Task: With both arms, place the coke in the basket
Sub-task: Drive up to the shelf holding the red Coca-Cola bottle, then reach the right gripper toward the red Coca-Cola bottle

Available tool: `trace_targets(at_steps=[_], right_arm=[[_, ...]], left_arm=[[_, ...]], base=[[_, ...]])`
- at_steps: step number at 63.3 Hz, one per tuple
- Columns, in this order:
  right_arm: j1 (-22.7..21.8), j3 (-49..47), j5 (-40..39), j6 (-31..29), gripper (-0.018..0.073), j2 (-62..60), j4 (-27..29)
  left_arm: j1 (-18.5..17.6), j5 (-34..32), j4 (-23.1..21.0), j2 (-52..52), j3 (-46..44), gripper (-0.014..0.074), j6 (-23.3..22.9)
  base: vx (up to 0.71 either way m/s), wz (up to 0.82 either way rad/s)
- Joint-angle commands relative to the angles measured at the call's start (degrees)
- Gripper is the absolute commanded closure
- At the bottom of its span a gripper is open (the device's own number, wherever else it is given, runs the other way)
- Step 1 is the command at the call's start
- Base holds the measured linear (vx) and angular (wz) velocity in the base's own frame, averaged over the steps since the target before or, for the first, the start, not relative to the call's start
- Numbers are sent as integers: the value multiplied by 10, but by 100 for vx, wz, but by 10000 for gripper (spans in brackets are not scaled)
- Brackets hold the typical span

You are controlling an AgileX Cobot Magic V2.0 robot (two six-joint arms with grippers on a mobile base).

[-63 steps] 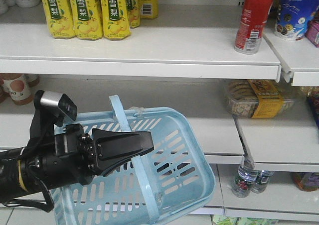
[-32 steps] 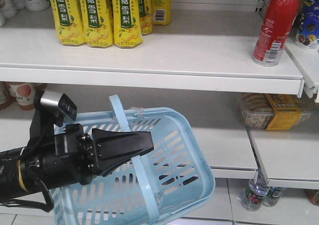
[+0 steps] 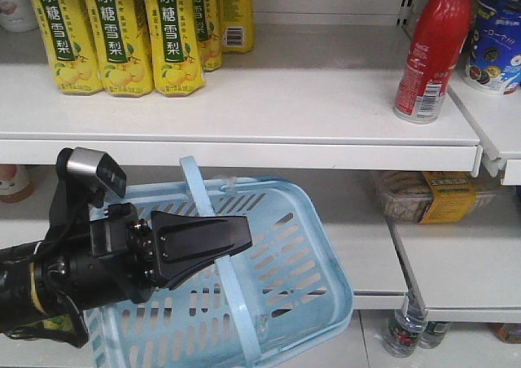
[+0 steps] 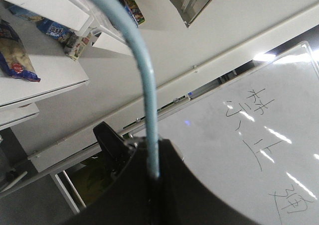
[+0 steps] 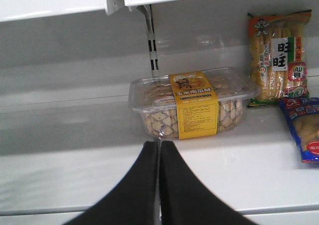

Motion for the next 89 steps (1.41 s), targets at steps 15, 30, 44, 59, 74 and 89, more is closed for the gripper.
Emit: trace_targets(at_steps=[15, 30, 44, 59, 74, 89], right_arm=[[-2, 5, -40, -4, 564, -10, -8], [-2, 5, -40, -4, 564, -10, -8], [-2, 5, -40, -4, 564, -10, -8], [-2, 5, -42, -4, 564, -10, -8], [-2, 5, -43, -4, 564, -10, -8], [-2, 5, -43, -4, 564, -10, -8]], left_arm=[[-1, -136, -39, -16, -14, 603, 4], [-1, -136, -39, -16, -14, 603, 4], [-1, -136, -39, -16, -14, 603, 4], [-1, -136, -39, -16, -14, 603, 4], [-1, -136, -39, -16, -14, 603, 4], [-1, -136, -39, -16, -14, 603, 4]], base=[[4, -4], [3, -2], [1, -1], [0, 0], [0, 0], [0, 0]])
